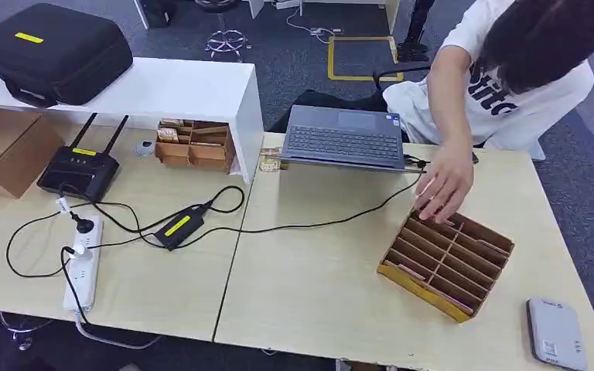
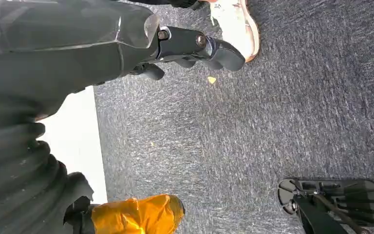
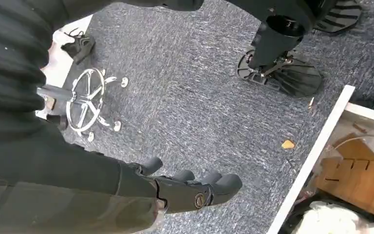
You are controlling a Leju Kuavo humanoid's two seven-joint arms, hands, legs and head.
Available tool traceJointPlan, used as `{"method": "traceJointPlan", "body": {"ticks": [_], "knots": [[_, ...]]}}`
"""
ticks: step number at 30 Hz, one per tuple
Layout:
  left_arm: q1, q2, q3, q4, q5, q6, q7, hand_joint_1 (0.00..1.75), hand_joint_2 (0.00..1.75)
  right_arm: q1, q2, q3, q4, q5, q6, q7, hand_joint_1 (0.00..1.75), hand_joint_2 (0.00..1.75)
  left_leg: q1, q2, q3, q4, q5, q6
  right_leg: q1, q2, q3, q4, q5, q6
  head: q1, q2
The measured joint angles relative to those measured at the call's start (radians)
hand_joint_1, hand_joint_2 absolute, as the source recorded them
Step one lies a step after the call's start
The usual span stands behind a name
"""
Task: Pass the card to the sensor for recognition and then transmit it.
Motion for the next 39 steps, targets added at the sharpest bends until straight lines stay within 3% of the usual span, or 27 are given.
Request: {"method": "traceJointPlan", "body": {"ticks": [39], "knots": [[0.0, 0.0, 0.0, 0.0, -0.001, 0.0, 0.0, 0.0, 1.75, 0.0, 0.0, 0.0, 0.0, 0.0, 0.011, 0.0, 0.0, 1.75, 0.0, 0.0, 0.0, 0.0, 0.0, 0.0, 0.0, 0.0, 0.0, 0.0, 0.0, 0.0, 0.0, 0.0]]}}
